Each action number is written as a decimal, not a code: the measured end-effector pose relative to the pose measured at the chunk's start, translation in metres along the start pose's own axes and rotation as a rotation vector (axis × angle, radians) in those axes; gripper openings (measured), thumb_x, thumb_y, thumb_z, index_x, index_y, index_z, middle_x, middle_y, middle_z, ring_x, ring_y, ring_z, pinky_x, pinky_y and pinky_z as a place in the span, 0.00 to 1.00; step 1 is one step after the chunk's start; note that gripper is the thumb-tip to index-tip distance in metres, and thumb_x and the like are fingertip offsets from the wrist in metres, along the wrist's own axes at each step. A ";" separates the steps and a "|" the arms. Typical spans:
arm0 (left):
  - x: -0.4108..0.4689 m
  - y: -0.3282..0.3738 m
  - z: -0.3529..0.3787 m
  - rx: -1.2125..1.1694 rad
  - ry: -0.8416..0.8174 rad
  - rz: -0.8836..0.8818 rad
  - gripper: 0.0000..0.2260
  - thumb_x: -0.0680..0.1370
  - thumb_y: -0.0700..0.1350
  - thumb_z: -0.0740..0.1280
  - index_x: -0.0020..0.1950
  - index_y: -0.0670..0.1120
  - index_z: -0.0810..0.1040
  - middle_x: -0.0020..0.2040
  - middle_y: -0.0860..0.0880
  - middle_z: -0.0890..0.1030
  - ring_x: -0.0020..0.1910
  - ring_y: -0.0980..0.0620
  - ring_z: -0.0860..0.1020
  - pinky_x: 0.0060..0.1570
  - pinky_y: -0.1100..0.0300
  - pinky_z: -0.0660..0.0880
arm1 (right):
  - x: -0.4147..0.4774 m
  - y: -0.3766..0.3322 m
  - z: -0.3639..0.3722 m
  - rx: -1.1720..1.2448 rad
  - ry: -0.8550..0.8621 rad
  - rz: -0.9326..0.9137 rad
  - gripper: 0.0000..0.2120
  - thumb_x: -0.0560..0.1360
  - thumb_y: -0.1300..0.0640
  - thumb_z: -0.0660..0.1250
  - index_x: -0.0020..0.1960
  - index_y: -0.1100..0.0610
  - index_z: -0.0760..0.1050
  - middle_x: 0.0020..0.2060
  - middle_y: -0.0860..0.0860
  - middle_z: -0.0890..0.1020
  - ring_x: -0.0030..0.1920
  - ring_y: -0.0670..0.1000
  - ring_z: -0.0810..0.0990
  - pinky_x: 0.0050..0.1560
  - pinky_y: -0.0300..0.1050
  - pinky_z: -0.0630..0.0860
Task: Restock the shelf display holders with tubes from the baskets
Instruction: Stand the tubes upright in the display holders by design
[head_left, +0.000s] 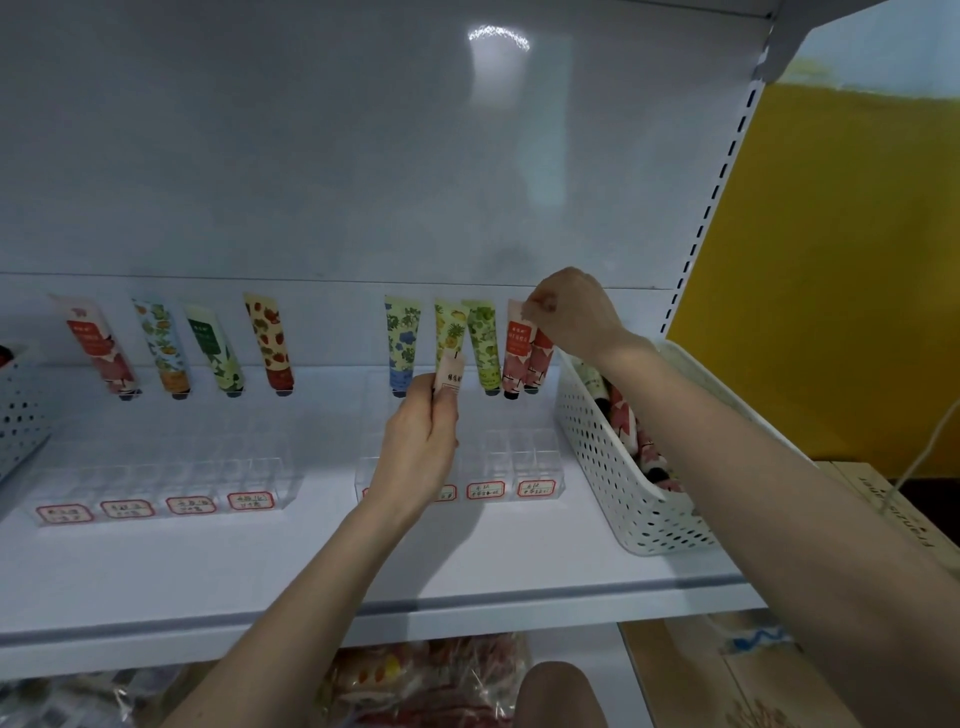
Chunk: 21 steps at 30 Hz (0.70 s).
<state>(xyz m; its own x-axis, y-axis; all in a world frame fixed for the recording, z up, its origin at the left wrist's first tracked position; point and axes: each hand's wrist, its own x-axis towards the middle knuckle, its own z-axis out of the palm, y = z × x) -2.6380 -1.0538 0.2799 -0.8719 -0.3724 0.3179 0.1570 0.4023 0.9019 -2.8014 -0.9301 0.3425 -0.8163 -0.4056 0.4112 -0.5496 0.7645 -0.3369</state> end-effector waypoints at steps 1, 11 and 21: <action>0.000 0.000 0.000 -0.002 0.000 -0.001 0.05 0.83 0.44 0.53 0.52 0.47 0.67 0.40 0.48 0.74 0.36 0.52 0.73 0.29 0.72 0.70 | 0.000 -0.001 -0.001 0.008 0.001 0.002 0.11 0.76 0.58 0.63 0.45 0.62 0.81 0.45 0.57 0.81 0.47 0.55 0.78 0.46 0.45 0.75; 0.001 0.000 -0.001 0.019 0.004 -0.006 0.05 0.83 0.45 0.53 0.51 0.48 0.67 0.39 0.49 0.74 0.36 0.52 0.74 0.29 0.70 0.69 | -0.002 -0.019 -0.004 -0.021 0.166 -0.141 0.10 0.77 0.57 0.61 0.48 0.58 0.81 0.48 0.53 0.82 0.53 0.54 0.75 0.54 0.40 0.67; 0.001 0.004 -0.005 0.035 0.005 0.000 0.05 0.83 0.45 0.52 0.52 0.48 0.67 0.39 0.50 0.74 0.36 0.52 0.74 0.32 0.64 0.70 | 0.002 -0.043 -0.005 -0.209 0.012 -0.148 0.11 0.78 0.53 0.61 0.54 0.54 0.80 0.54 0.53 0.78 0.58 0.53 0.71 0.55 0.45 0.67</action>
<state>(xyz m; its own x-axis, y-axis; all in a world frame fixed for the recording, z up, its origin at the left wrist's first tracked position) -2.6359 -1.0570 0.2854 -0.8697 -0.3765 0.3191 0.1401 0.4316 0.8911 -2.7787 -0.9612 0.3619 -0.7267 -0.5162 0.4533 -0.6135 0.7846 -0.0901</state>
